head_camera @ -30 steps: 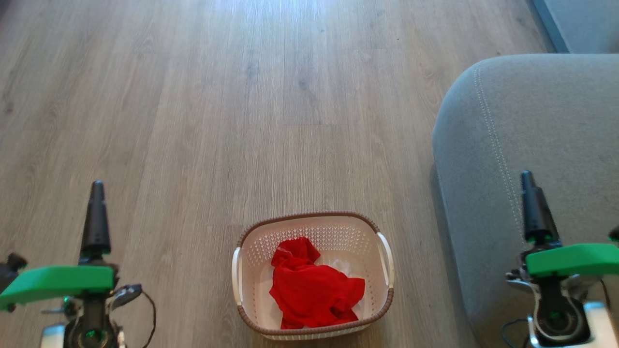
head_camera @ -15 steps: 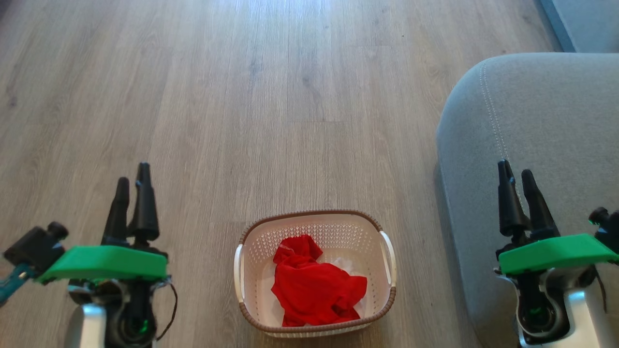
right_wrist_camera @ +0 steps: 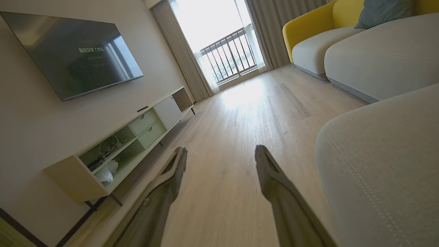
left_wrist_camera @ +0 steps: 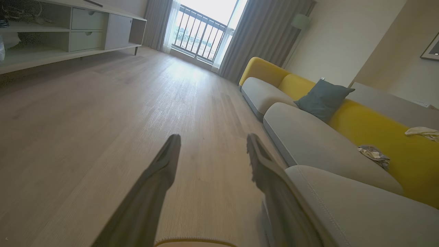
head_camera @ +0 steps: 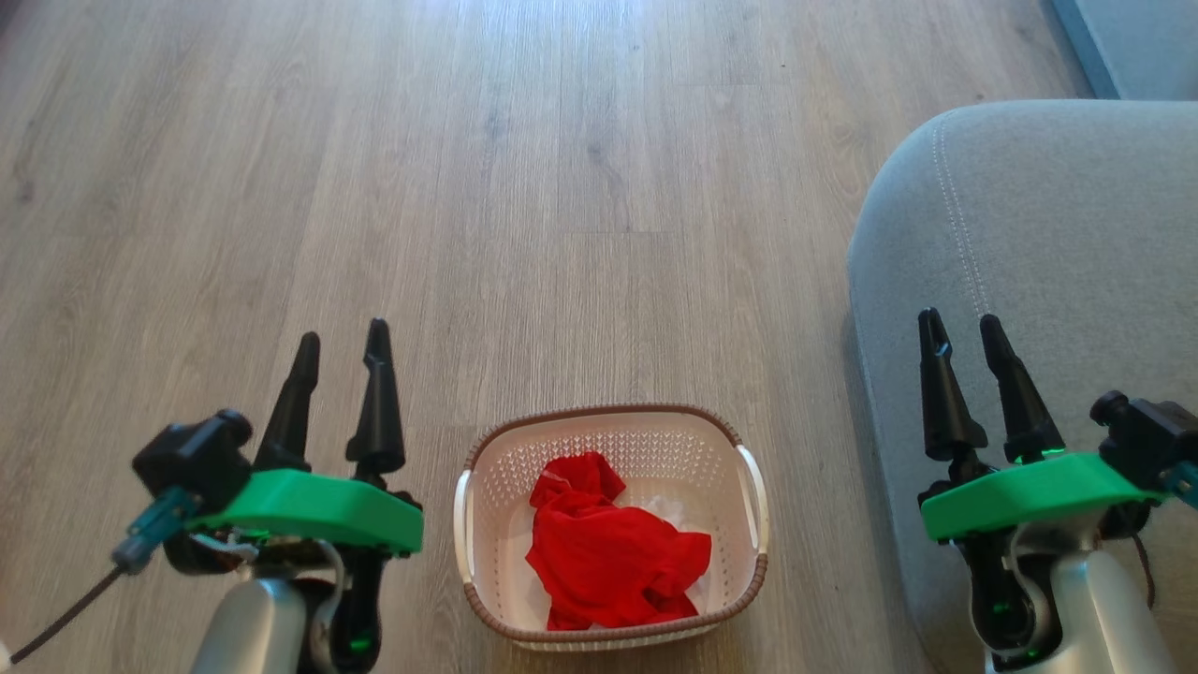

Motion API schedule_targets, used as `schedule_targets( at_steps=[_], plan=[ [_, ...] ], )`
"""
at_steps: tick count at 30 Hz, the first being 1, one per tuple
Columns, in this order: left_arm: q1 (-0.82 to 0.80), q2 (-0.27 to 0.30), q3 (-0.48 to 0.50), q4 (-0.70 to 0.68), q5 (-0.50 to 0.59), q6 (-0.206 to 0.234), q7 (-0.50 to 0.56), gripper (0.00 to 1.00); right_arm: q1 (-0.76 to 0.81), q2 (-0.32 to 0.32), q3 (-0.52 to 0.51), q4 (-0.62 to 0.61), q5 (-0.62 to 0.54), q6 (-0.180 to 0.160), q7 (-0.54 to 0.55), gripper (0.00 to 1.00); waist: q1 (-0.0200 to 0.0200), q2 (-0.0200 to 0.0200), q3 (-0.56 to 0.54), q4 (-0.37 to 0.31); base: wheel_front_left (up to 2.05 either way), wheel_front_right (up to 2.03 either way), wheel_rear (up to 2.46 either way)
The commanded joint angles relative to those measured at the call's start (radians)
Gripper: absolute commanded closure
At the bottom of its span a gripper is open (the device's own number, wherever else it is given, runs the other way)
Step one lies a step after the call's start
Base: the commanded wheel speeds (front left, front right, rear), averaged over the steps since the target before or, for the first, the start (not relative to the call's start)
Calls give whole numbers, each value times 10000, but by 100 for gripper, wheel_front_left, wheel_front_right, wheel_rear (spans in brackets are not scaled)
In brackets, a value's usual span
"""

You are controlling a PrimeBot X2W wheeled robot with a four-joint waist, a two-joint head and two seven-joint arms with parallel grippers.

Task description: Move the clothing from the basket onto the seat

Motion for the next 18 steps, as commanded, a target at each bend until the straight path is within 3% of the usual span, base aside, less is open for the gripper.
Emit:
schedule_targets(
  at_steps=[1, 9, 18],
  plan=[
    [-644, 243, -42, -401, 445, 210, -169, 0, -530, -99, 181, -470, -355, 5, -162, 0, 0, 0, 12, -1, 0, 0, 0],
    [-791, 547, -848, -201, 1312, 818, -403, 0, -578, -103, 371, -508, -1202, 5, -399, 0, 0, 0, 42, -6, 0, 0, 0],
    [-970, 561, -1020, -779, 2238, 1563, -666, 0, -706, -108, 559, -739, -2234, 5, -665, 0, 0, 0, 22, 11, 0, 0, 0]
  ],
)
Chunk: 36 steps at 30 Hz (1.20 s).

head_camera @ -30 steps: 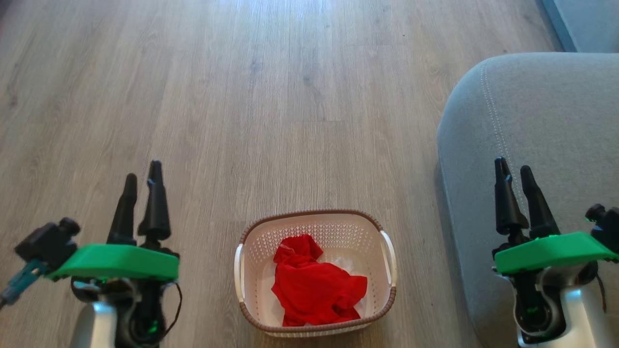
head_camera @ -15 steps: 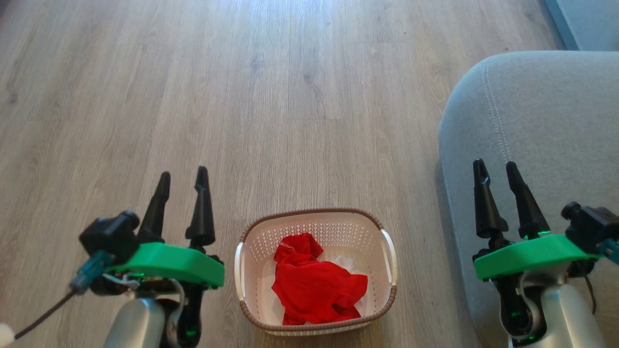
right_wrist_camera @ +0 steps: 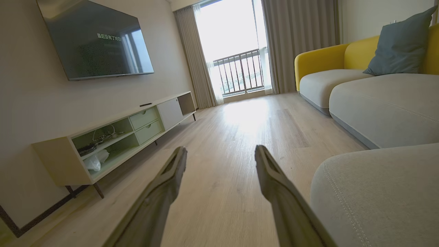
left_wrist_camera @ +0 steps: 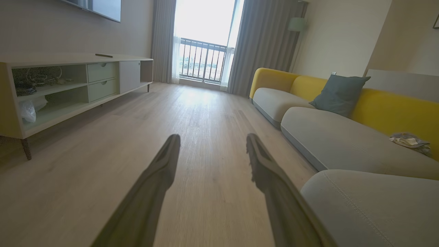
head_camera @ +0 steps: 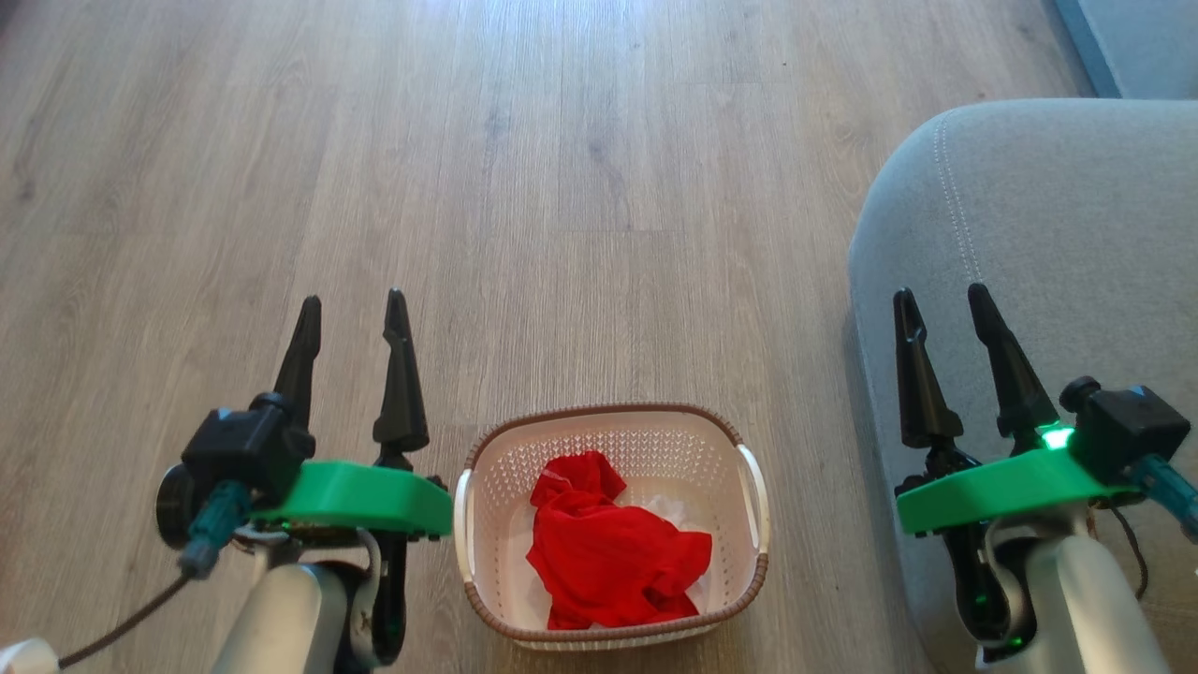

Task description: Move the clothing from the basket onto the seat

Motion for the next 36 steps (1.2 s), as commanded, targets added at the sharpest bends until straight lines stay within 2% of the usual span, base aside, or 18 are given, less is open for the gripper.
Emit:
schedule_targets(
  at_steps=[1, 7, 15, 23, 36],
  plan=[
    [-551, 106, 133, -503, 431, 124, -160, 0, -510, -107, 253, -474, -388, 5, -159, 0, 0, 0, -13, 6, 0, 0, 0],
    [-438, 15, 82, -337, 787, 14, -306, 0, -503, -110, 315, -430, -834, 5, -308, 0, 0, 0, -56, 25, 0, 0, 0],
    [-198, -280, 229, 513, 1350, -771, -541, 0, -378, -114, 198, 208, -1420, 6, -545, 0, 0, 0, -111, 36, 0, 0, 0],
    [-79, -413, 353, 1209, 2215, -1320, -803, 0, -370, -119, 199, 1260, -2090, 6, -810, 0, 0, 0, -69, 3, 0, 0, 0],
    [-113, -423, 308, 1723, 1827, -1547, -830, 0, -496, -120, 212, 1766, -1936, 6, -837, 0, 0, 0, -84, -59, 0, 0, 0]
  ],
)
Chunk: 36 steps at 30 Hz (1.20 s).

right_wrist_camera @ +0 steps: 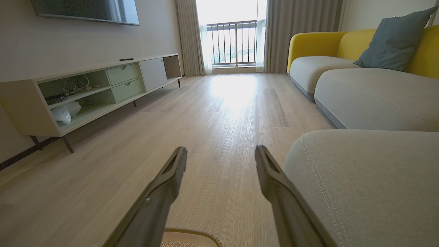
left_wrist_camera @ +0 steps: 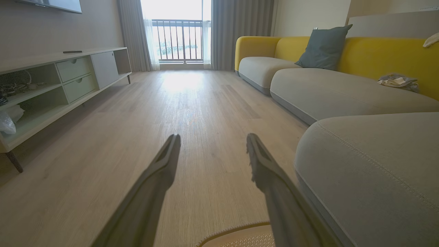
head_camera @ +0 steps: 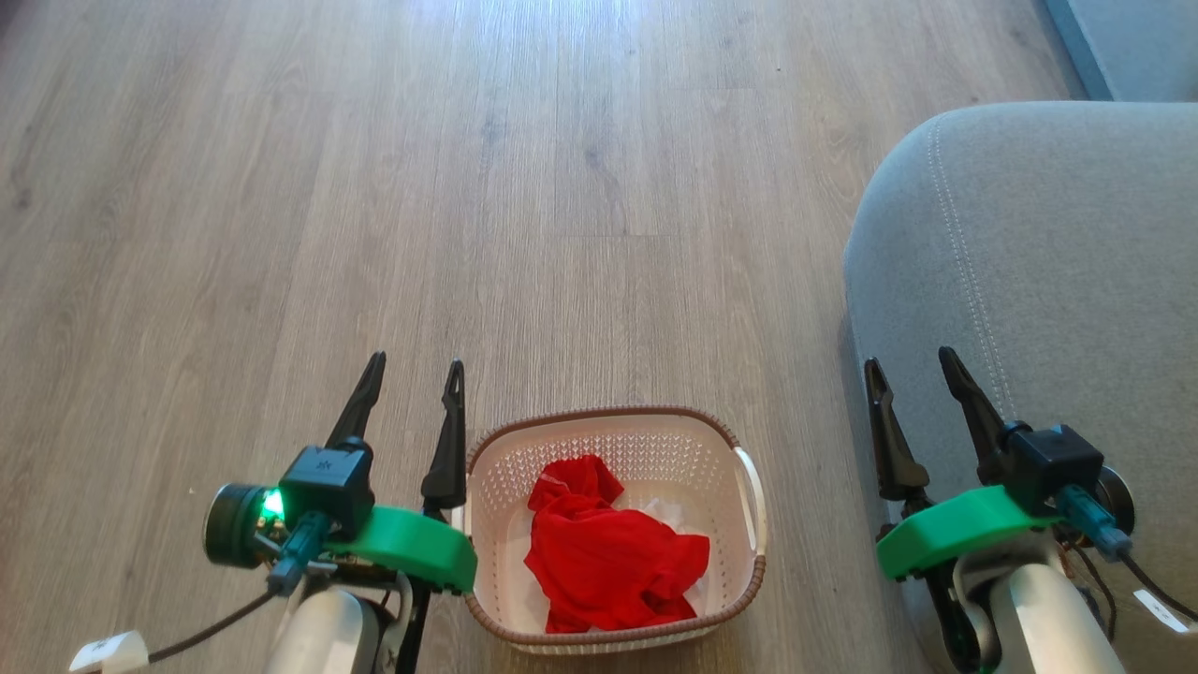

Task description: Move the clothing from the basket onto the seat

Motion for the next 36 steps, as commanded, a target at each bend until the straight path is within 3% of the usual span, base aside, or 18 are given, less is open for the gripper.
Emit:
schedule_targets(
  at_steps=[1, 15, 30, 36],
  plan=[
    [-257, -26, 273, -330, -26, -28, -99, 0, -494, -110, 197, -266, 74, 4, -93, 0, 0, 0, 4, 3, 0, 0, 0],
    [-468, -27, 117, 225, -29, -400, -99, 0, -620, -110, 103, -225, -86, 4, -93, 0, 0, 0, 864, -231, 0, 0, 0],
    [-2416, 72, -730, 3562, 1369, -1575, -99, 0, -1094, -110, -39, -737, -507, 4, -93, 0, 0, 0, 4521, -1130, 0, 0, 0],
    [-3609, 622, -1709, 5205, 2485, -1600, -99, 0, -1321, -110, 70, -1086, -298, 4, -93, 0, 0, 0, 5740, -1598, 0, 0, 0]
  ],
)
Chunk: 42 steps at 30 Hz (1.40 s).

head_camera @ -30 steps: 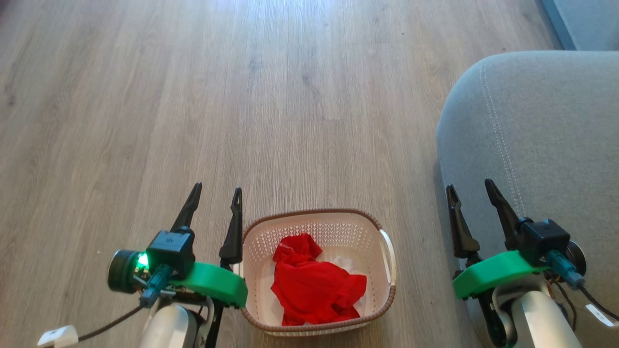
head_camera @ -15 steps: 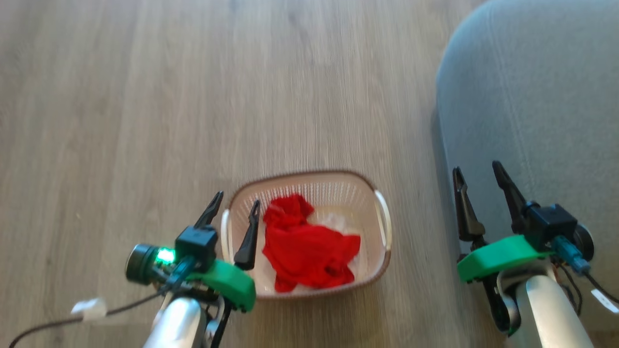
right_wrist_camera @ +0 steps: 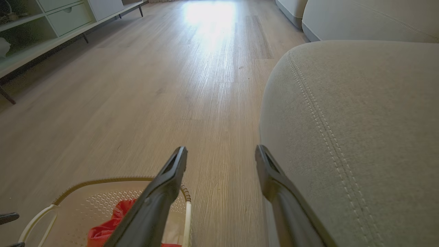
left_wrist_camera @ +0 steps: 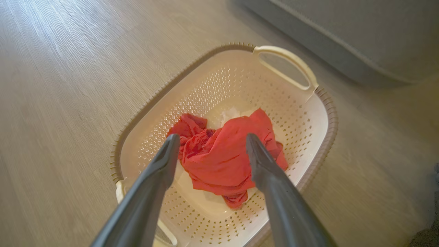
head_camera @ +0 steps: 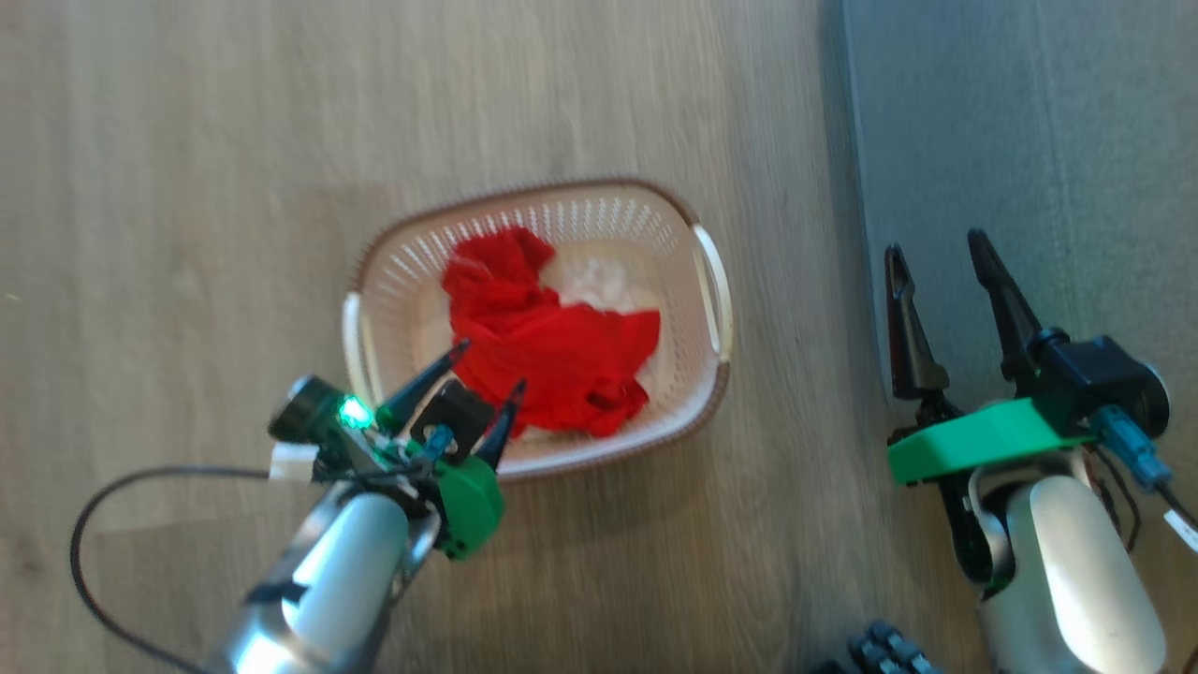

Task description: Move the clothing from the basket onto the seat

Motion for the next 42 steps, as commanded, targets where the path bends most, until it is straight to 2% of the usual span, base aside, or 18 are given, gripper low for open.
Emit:
schedule_targets(
  at_steps=[1, 13, 24, 28, 35, 36, 37, 42],
  plan=[
    [-337, 256, 71, 51, 165, 77, -97, 0, -88, -96, 286, -375, 83, 0, -93, 0, -3, 0, 910, -536, 0, 0, 0],
    [-2984, 788, -1259, 2801, 764, -128, -97, 0, -379, -96, 625, -1253, 678, 0, -93, 0, -3, 0, 2800, -1478, 0, 0, 0],
    [-4725, 1215, -2060, 5072, 1093, -581, -97, 0, -592, -96, 1115, -1731, 1240, 0, -93, 0, -3, 0, 3707, -2285, 0, 0, 0],
    [-5210, 1140, -2261, 5967, 1135, -686, 185, 0, -528, -96, 1179, -1798, 1338, 0, -93, 0, -3, 0, 3896, -2427, 0, 0, 0],
    [-5266, 948, -2410, 6233, 944, -878, 596, 0, -474, -96, 1145, -1872, 1389, 0, -93, 0, -3, 0, 4021, -2434, 0, 0, 0],
    [-5272, 922, -2436, 6251, 906, -902, 640, 95, -464, -96, 1141, -1881, 1397, 0, -93, 0, -3, 0, 4035, -2427, 0, 0, 0],
    [-5284, 905, -2458, 6264, 866, -921, 650, 100, -458, -96, 1141, -1883, 1401, 0, -93, 0, -3, 0, 4047, -2421, 0, 0, 0],
    [-5262, 914, -2488, 6308, 565, -971, 633, 100, -598, -96, 1187, -1808, 1430, 0, -93, 0, -3, 0, 4030, -2384, 0, 0, 0]
  ],
)
